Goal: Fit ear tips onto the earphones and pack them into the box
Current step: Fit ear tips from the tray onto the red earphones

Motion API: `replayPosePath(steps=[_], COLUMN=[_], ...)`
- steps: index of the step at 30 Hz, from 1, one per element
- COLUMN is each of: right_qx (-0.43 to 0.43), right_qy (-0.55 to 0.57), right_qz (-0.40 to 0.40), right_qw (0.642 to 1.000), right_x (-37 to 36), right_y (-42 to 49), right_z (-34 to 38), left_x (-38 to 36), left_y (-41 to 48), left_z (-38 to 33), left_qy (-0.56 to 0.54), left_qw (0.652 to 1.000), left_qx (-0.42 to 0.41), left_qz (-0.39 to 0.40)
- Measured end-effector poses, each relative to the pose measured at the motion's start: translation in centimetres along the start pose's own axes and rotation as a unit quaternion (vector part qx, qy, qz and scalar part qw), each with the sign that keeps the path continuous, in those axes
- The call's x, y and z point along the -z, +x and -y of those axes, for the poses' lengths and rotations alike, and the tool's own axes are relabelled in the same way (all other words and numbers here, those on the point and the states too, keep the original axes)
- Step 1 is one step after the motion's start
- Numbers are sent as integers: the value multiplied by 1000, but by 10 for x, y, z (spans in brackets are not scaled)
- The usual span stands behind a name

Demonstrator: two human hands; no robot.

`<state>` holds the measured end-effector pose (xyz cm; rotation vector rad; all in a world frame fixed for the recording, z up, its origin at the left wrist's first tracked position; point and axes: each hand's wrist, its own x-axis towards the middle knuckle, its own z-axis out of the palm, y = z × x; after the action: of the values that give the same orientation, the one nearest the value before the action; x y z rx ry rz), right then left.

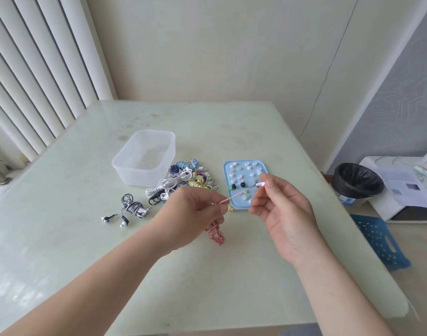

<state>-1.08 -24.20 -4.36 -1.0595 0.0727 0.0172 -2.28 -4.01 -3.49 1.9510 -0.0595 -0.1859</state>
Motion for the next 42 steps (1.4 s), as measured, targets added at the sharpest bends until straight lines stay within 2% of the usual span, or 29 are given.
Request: replayPosePath(steps=[3, 7, 10, 13, 17, 21, 27, 31, 34, 39, 42], right_qx=[-4, -2, 1, -13, -38, -63, -61, -64, -68, -31, 2], right_qy=[20, 21, -7, -64, -205, -206, -271, -247, -232, -330, -324], right_qz=[-7, -15, 14, 66, 102, 89, 104, 90, 67, 43, -42], right_qw=[1000, 1000, 1000, 996, 973, 972, 955, 963, 968, 943, 945], right_x=[5, 10, 7, 4, 4, 2, 2, 4, 6, 21, 36], right_y=[0, -2, -2, -3, -3, -3, 1, 3, 3, 2, 10], right_z=[9, 20, 25, 28, 25, 18, 9, 4, -4, -8, -3], left_x=[-2, -7, -13, -17, -20, -23, -27, -37, -50, -65, -64], left_y=[-2, -4, -5, -5, -7, -8, -3, 0, 3, 10, 15], left_z=[-3, -6, -10, -13, -9, -2, 8, 12, 16, 23, 26], left_qy=[-68, -236, -274, -260, -233, -203, -117, -231, -256, -284, -274], left_qw=[998, 971, 961, 965, 972, 979, 991, 972, 965, 957, 960], left_qx=[2, 31, 39, 26, 10, -8, -31, -33, -44, -5, 8], left_qz=[-7, -28, -1, 1, -7, -1, -62, -13, -20, -55, -63])
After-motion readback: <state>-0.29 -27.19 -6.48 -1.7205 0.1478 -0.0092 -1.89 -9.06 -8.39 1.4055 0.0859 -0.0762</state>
